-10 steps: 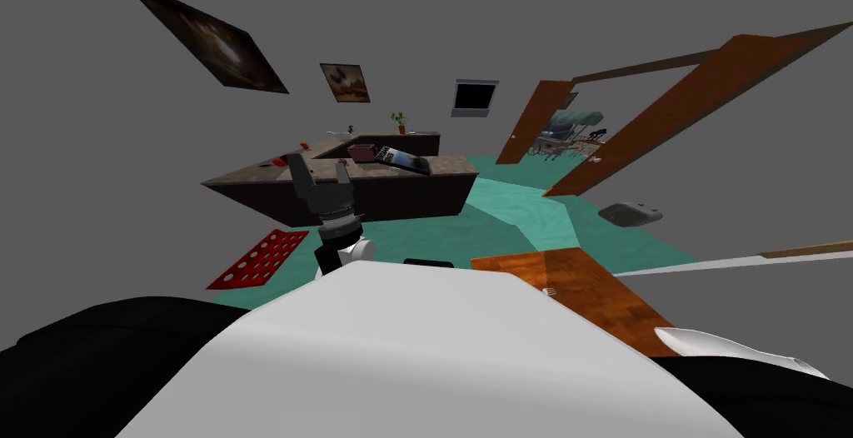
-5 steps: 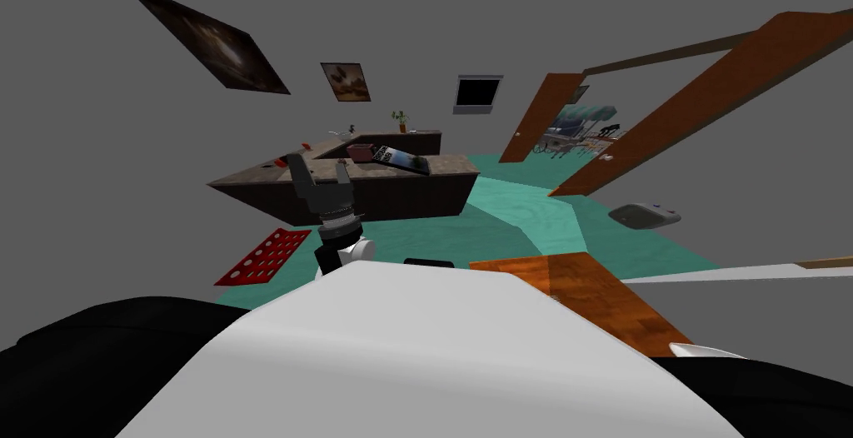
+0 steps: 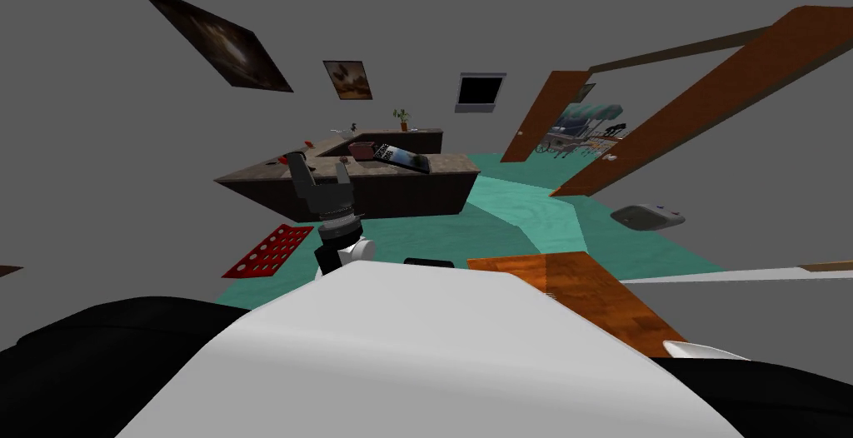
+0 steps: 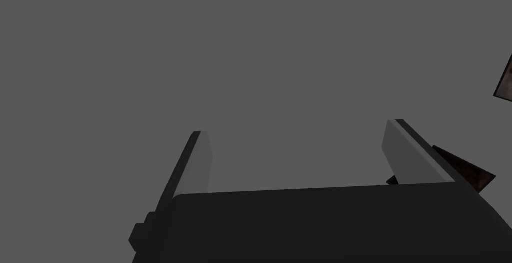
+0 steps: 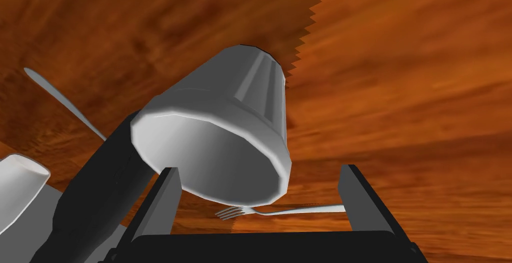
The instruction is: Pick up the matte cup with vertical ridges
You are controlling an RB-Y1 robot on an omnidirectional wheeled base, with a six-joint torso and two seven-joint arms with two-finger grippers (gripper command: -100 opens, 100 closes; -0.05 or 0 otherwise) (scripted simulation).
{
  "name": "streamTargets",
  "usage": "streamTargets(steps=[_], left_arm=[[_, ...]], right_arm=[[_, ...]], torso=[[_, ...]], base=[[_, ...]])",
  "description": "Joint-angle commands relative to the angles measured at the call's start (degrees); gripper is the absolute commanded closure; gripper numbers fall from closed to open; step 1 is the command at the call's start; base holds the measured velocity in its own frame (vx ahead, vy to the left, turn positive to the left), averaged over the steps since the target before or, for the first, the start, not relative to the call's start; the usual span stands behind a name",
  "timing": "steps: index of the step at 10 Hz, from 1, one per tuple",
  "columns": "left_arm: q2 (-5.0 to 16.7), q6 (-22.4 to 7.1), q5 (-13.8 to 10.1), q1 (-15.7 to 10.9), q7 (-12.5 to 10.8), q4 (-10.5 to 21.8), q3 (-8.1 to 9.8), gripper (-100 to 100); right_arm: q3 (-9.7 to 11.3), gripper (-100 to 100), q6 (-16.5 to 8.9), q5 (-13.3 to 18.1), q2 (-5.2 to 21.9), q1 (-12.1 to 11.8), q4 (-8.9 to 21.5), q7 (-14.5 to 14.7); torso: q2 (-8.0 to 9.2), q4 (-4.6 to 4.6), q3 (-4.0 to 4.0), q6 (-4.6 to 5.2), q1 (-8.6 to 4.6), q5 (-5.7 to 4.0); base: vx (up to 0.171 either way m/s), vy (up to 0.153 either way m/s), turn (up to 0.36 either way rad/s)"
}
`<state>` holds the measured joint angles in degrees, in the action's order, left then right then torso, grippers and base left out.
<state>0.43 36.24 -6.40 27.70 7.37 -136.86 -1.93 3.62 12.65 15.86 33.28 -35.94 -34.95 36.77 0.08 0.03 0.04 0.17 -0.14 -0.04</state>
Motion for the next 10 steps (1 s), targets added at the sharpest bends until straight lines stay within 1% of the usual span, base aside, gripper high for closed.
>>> streamTargets(steps=[1, 2, 3, 7, 8, 9, 10], left_arm=[[0.0, 0.0, 0.0, 0.0, 0.0, 0.0, 0.0, 0], [0.0, 0.0, 0.0, 0.0, 0.0, 0.0, 0.0, 0], [0.0, 0.0, 0.0, 0.0, 0.0, 0.0, 0.0, 0], [0.0, 0.0, 0.0, 0.01, 0.0, 0.0, 0.0, 0], [0.0, 0.0, 0.0, 0.01, 0.0, 0.0, 0.0, 0], [0.0, 0.0, 0.0, 0.01, 0.0, 0.0, 0.0, 0], [0.0, 0.0, 0.0, 0.02, 0.0, 0.0, 0.0, 0]], right_arm=[[0.17, -100, -0.82, 0.25, -0.59, 1.98, 1.28, 0.02], [0.25, -100, -0.72, 0.13, -0.29, 1.09, 0.35, -0.09], [0.29, 100, -0.91, 0.15, -0.32, 1.22, 0.38, -0.14], [0.29, 100, -0.88, 0.13, -0.35, 1.19, 0.38, -0.17], [0.29, 0, -0.88, 0.13, -0.35, 1.19, 0.38, -0.18], [0.17, 100, 0.73, -0.17, 0.59, -0.67, 0.03, -0.18], [0.17, 100, 1.35, -0.34, 1.06, -1.74, -0.46, -0.26]], torso=[[0.0, 0.0, 0.0, 0.0, 0.0, 0.0], [0.01, 0.01, 0.01, -0.01, 0.02, 0.0], [-0.08, -0.02, -0.04, 0.01, 0.08, 0.02], [-0.21, -0.04, -0.12, -0.01, 0.12, 0.05], [-0.21, -0.05, -0.12, -0.01, 0.13, 0.05], [-0.22, -0.05, -0.12, -0.02, 0.13, 0.05], [-0.41, -0.1, -0.23, 0.03, 0.29, 0.1]], base=[[-0.066, -0.031, 0.025], [-0.028, -0.014, 0.01], [0.0, 0.0, 0.0], [0.0, 0.0, 0.0], [0.0, 0.0, 0.0], [0.076, 0.04, -0.061], [0.093, 0.067, -0.072]])
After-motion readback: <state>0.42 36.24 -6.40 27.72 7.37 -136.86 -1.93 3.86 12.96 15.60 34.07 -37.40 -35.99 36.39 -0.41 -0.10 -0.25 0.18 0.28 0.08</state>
